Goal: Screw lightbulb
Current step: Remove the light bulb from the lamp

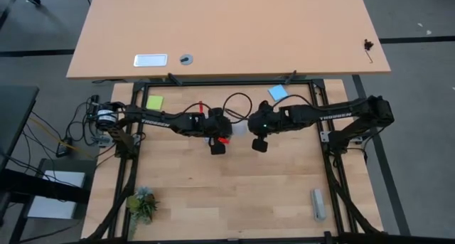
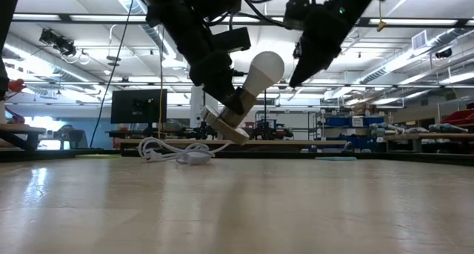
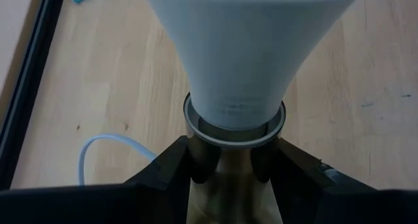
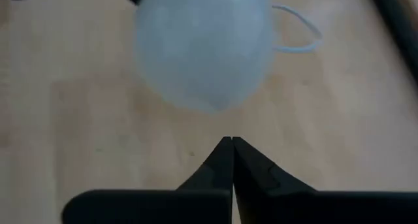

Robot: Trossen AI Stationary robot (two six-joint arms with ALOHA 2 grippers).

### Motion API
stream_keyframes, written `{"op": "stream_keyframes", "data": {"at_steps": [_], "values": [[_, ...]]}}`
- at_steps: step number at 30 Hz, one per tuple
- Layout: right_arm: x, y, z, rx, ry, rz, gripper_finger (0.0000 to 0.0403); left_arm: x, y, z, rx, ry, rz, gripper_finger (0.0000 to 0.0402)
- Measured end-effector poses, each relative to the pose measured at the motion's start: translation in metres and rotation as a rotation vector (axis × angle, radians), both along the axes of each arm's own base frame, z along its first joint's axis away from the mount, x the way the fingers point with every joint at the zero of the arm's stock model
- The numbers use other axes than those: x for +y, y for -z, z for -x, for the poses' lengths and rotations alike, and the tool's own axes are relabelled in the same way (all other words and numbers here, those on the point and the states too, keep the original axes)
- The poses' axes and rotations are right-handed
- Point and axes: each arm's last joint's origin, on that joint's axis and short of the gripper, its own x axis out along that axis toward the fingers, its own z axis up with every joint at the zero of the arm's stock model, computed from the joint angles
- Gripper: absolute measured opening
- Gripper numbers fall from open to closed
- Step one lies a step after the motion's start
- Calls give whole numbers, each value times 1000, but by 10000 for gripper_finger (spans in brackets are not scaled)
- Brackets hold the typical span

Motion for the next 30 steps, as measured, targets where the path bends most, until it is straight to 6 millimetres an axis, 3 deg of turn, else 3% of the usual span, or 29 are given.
{"op": "stream_keyframes", "data": {"at_steps": [7, 15, 21, 30], "values": [[-3, 21, 13, -137, -18, -61, 19, 0, 0, 1, 7, 0, 0, 162], [-3, 14, 14, -178, 12, -84, 25, 0, 0, 0, -1, -7, 6, 162], [-4, -9, 21, -252, 40, -44, 72, 0, 0, 0, -1, -10, 9, 162], [-2, -13, 21, -301, 92, -170, 185, 0, 0, 0, -1, -8, 8, 162]]}}
